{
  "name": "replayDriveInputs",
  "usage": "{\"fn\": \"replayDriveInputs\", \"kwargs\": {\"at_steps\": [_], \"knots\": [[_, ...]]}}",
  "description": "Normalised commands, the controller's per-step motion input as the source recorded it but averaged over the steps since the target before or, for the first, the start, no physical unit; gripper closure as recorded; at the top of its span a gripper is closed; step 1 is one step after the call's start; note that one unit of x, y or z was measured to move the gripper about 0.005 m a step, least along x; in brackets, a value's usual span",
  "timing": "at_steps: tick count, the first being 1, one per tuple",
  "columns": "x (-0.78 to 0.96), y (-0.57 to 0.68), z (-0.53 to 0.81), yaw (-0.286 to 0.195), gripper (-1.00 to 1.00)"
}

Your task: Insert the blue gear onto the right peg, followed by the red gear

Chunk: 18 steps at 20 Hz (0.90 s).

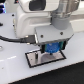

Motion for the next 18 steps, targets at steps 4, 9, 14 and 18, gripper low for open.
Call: {"fn": "replayDriveInputs", "kwargs": {"at_steps": [4,9,14,18], "knots": [[0.2,0.04,0.0,0.0,1.0],[0.18,-0.01,0.32,0.0,1.0],[0.25,0.06,0.19,0.0,1.0],[0.35,0.05,-0.02,0.0,1.0]]}}
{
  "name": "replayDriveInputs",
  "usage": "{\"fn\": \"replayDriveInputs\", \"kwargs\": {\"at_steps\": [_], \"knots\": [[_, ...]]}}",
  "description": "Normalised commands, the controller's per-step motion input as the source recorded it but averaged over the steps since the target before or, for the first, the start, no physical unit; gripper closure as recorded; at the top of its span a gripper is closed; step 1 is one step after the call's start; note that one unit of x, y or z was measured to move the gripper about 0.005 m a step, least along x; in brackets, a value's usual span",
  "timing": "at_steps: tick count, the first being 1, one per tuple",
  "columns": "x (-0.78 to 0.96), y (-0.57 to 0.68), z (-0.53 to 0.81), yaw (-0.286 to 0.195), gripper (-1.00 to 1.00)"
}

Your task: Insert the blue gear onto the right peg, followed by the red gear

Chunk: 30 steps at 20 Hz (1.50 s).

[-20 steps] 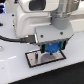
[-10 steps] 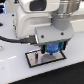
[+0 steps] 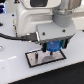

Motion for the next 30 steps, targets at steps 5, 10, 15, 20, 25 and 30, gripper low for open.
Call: {"fn": "replayDriveInputs", "kwargs": {"at_steps": [5,10,15,20,25,30], "knots": [[0.23,0.03,-0.07,0.0,1.0],[0.08,0.04,0.25,0.0,1.0],[0.11,-0.02,0.21,0.0,1.0],[0.39,-0.21,0.28,0.0,1.0],[0.2,-0.14,0.06,0.0,1.0],[0.19,0.09,0.01,0.0,1.0]]}}
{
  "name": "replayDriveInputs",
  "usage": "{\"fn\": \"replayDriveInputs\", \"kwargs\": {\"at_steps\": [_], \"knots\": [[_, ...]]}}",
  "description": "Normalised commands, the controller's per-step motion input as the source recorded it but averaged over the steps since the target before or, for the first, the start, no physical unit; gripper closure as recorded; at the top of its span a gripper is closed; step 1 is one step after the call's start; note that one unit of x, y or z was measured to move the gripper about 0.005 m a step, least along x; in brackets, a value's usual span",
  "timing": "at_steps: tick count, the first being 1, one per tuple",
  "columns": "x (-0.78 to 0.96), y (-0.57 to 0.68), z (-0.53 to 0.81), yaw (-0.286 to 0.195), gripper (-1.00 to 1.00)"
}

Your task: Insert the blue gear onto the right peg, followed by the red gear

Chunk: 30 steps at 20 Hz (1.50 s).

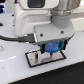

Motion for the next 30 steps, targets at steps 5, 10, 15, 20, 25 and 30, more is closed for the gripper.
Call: {"fn": "replayDriveInputs", "kwargs": {"at_steps": [5,10,15,20,25,30], "knots": [[0.12,0.11,0.02,0.0,1.0],[0.07,0.12,0.14,0.0,1.0],[0.06,0.04,0.1,0.0,1.0],[0.17,-0.15,-0.06,0.0,1.0],[0.22,-0.16,-0.19,0.0,1.0],[0.33,-0.01,0.26,0.0,1.0]]}}
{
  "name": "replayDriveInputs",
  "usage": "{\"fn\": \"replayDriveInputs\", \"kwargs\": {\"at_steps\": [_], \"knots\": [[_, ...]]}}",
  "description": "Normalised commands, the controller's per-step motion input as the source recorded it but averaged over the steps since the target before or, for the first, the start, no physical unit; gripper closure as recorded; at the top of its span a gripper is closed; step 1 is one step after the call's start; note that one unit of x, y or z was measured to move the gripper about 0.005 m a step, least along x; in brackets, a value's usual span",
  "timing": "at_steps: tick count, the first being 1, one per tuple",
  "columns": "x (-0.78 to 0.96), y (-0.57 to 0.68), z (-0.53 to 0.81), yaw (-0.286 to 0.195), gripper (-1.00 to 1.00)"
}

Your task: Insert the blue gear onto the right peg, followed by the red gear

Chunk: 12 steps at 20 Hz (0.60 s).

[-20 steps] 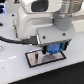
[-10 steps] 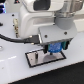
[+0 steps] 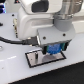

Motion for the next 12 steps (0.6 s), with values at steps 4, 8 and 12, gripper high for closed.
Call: {"fn": "replayDriveInputs", "kwargs": {"at_steps": [4,8,12], "knots": [[0.43,-0.07,0.42,0.0,1.0],[0.12,-0.03,-0.07,0.0,1.0],[0.03,-0.01,0.0,0.0,1.0]]}}
